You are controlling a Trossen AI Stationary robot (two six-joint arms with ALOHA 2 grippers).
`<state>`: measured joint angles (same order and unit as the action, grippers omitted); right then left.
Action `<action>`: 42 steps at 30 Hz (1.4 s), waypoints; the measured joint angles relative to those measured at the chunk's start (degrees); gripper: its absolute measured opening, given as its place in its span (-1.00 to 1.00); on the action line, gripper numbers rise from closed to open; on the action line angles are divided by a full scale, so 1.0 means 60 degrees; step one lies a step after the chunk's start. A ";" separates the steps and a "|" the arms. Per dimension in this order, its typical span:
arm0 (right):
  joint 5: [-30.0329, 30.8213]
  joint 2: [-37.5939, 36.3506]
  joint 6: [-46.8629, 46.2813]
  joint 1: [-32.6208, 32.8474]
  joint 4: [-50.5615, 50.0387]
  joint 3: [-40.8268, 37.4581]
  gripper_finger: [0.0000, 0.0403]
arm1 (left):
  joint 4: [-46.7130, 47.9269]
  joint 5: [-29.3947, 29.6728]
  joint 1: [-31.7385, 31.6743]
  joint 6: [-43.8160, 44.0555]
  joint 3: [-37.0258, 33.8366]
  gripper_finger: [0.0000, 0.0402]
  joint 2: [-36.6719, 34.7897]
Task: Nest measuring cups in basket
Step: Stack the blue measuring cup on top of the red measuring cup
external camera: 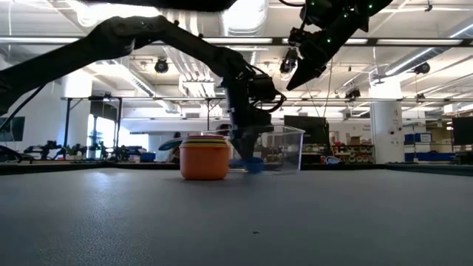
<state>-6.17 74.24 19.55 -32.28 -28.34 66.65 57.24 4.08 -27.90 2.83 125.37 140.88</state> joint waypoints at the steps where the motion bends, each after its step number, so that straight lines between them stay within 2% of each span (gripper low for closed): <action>1: 0.0000 0.0000 0.0000 -0.0002 -0.0004 0.0000 -0.96 | 0.0090 -0.0008 -0.0002 -0.0030 0.0106 -0.95 0.0010; 9: 0.0003 0.0000 0.0029 0.0002 -0.0004 0.0000 -0.96 | 0.1099 0.0170 0.0122 -0.0525 0.1603 -0.99 0.0000; 13: 0.0025 0.0000 0.0070 0.0002 -0.0005 0.0000 -0.96 | 0.1124 0.0154 0.0199 -0.1194 0.1414 -0.99 -0.0485; 25: 0.0029 0.0000 0.0187 -0.0002 -0.0022 0.0018 -0.96 | 0.2915 0.0061 0.0867 -0.2156 0.1251 -1.00 -0.1530; 30: 0.0032 0.0000 0.0262 -0.0002 -0.0029 0.0018 -0.96 | 0.2237 0.0173 0.1314 -0.2115 -0.0530 -1.00 -0.3010; 36: 0.0034 -0.0006 0.0373 -0.0006 0.0069 0.0018 -0.96 | 0.0224 0.0124 0.1708 -0.1880 -0.4331 -1.00 -0.5913; 39: 0.0034 -0.0007 0.0372 -0.0009 0.0066 0.0018 -0.96 | -0.0562 -0.0159 0.2012 -0.2122 -0.6040 -1.00 -0.7106; 42: 0.0033 -0.0007 0.0328 -0.0002 0.0123 0.0018 -0.96 | -0.0963 -0.0843 0.2228 -0.2373 -0.7264 -1.00 -0.7580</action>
<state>-5.98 74.19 21.52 -32.29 -27.60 66.76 51.46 -0.98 -14.53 -11.41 81.79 95.40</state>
